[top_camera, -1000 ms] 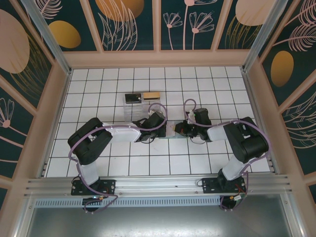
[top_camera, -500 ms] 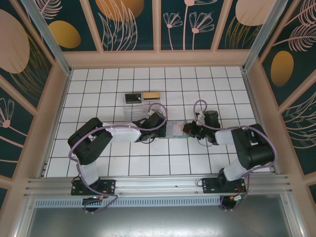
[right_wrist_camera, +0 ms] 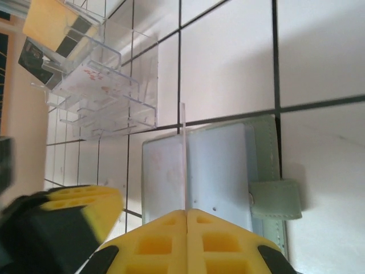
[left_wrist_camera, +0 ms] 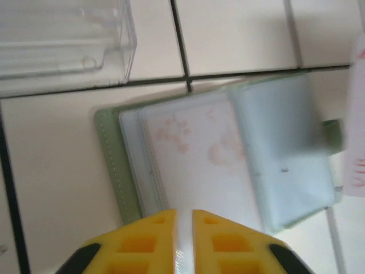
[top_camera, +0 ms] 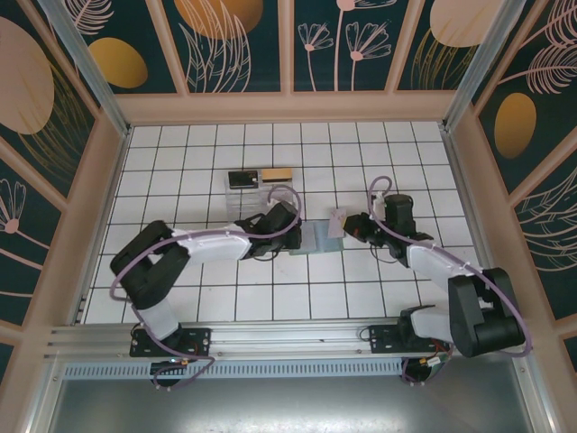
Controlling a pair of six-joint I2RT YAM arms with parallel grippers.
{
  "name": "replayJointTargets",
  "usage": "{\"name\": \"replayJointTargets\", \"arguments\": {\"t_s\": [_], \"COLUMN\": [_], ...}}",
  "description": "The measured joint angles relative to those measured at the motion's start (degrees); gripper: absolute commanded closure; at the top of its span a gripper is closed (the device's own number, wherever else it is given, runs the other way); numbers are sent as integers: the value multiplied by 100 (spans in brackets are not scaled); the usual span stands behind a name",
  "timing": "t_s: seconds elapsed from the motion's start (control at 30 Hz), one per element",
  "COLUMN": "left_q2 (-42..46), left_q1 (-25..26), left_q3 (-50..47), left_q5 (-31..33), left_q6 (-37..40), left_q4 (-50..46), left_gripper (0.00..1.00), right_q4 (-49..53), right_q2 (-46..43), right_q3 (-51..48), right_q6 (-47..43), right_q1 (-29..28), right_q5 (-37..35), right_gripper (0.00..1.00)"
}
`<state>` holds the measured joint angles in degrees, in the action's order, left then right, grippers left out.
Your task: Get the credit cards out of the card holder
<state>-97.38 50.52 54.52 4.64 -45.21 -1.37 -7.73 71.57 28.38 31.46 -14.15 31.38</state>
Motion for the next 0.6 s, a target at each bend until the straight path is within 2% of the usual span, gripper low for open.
{"name": "replayJointTargets", "arguments": {"t_s": [0.07, 0.17, 0.27, 0.43, 0.6], "left_q2": [472, 1261, 2063, 3432, 4380], "left_q1": [2, 0, 0, -15, -46], "left_q3": [-13, -20, -136, -748, -1224], "left_q5": [164, 577, 1187, 2175, 2763], "left_q6": [-9, -37, -142, -247, -262], "left_q4": [-39, -66, -140, -319, -531], "left_gripper": [34, 27, 2, 1, 1], "right_q4": [302, 678, 826, 868, 1049], "right_q2": [-90, -149, -151, -13, 697], "right_q3": [280, 850, 1362, 1886, 2684], "right_q6": [-175, -511, -879, -1650, -2828], "right_q1": [-221, -693, -1137, -1578, -2065], "right_q5": [-282, -841, -1390, -1974, -2356], "right_gripper": [100, 100, 100, 100, 100]}}
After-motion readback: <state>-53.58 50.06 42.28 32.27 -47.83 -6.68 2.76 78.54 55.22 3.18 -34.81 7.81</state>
